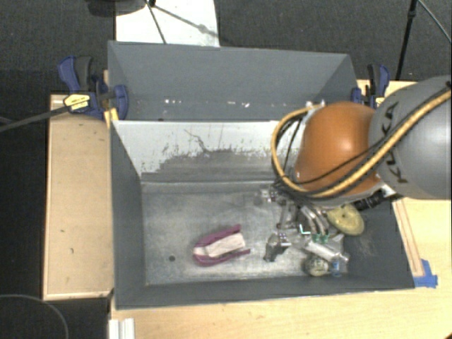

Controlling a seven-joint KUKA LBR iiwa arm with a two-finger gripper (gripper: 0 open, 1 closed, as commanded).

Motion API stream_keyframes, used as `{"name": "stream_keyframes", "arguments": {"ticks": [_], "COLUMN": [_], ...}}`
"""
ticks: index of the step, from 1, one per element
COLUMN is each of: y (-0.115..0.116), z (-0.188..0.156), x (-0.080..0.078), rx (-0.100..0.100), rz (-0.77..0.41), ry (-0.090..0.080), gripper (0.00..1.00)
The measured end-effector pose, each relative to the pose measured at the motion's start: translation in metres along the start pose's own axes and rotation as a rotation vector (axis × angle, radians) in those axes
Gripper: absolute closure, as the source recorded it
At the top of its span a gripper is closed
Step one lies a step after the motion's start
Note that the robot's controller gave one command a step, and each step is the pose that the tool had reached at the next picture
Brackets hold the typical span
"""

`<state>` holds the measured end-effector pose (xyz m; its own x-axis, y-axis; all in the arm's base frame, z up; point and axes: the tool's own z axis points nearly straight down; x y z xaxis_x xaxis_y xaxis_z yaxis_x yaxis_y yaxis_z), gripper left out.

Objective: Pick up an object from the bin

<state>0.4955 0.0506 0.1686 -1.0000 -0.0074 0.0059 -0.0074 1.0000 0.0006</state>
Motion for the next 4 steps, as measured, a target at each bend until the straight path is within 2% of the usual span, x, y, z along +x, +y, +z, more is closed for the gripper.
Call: {"name": "stream_keyframes", "arguments": {"ticks": [1, 2, 3, 4], "y": [0.038, 0.038, 0.037, 0.113], "z": [0.097, 0.094, 0.094, 0.095], "x": [-0.046, -0.047, -0.047, -0.066], "rx": [0.000, 0.000, 0.000, -0.003], "rz": [-0.227, -0.222, -0.220, -0.277], "ry": [-0.006, -0.008, -0.008, -0.011], "gripper": [0.00, 1.00, 0.00, 0.00]}}
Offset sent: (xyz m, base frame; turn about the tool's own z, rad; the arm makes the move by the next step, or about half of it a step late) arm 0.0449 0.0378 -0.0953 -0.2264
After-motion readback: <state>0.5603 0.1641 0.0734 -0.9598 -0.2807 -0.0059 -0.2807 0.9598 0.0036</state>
